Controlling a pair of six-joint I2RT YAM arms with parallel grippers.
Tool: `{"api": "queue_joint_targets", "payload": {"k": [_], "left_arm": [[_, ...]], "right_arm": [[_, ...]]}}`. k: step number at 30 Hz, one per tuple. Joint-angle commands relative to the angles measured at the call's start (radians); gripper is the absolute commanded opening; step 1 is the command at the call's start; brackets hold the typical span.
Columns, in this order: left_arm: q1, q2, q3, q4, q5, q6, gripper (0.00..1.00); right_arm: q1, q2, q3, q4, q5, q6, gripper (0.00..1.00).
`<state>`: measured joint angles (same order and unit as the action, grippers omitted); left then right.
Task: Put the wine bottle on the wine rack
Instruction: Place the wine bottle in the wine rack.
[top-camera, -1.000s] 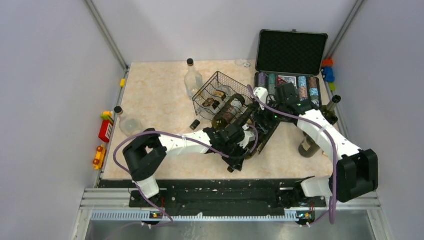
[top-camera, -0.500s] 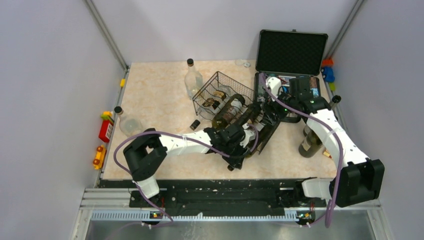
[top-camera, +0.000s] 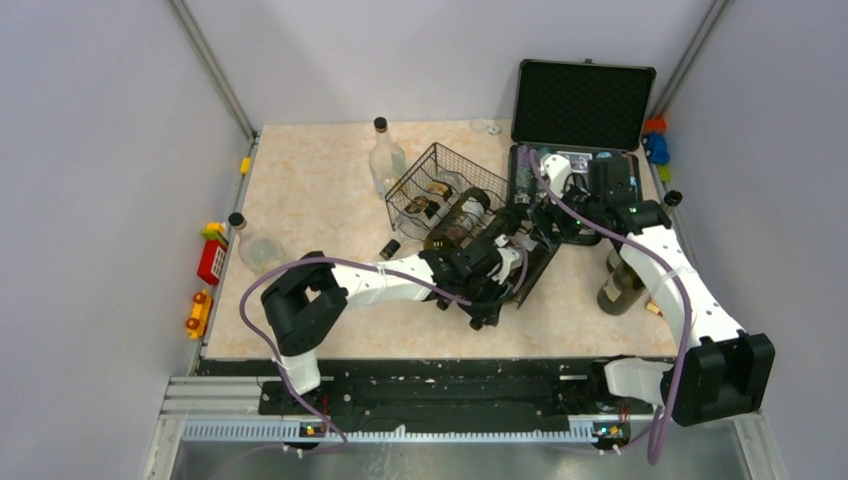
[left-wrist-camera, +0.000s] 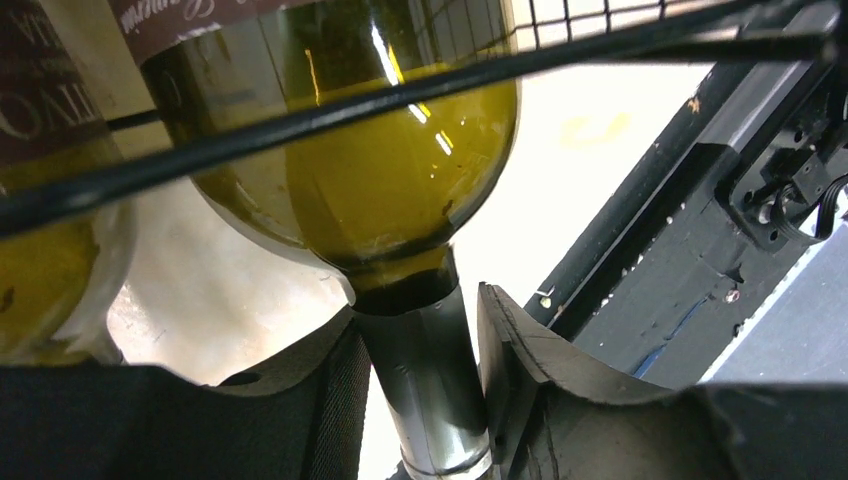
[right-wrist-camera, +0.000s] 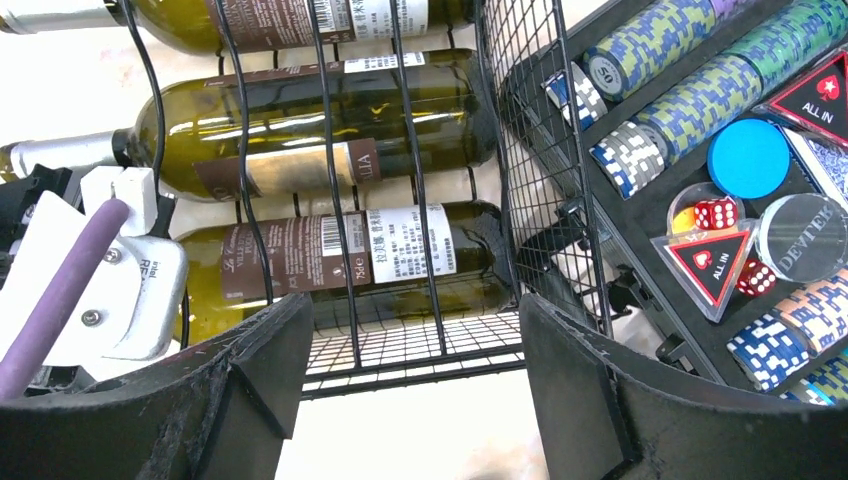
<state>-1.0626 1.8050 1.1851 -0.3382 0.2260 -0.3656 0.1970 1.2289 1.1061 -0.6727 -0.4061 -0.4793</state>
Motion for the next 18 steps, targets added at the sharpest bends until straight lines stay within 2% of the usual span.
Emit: {"api": "queue_joint_targets", "payload": {"k": [1, 10, 18], "left_arm": [[-0.016, 0.025, 0.076, 0.093, 0.022, 0.014, 0.45], [-0.016, 0.076, 0.099, 0.118, 0.018, 0.0, 0.46], [-0.014, 0.092, 0.111, 0.112, -0.006, 0.02, 0.51]], "right_arm": [[-0.026, -0.042, -0.019, 0.022, -0.023, -0.001, 0.77], [-0.033, -0.079, -0.035, 0.013, -0.03, 0.009, 0.77], [-0.033, -0.09, -0.04, 0.011, -0.034, 0.018, 0.77]]}}
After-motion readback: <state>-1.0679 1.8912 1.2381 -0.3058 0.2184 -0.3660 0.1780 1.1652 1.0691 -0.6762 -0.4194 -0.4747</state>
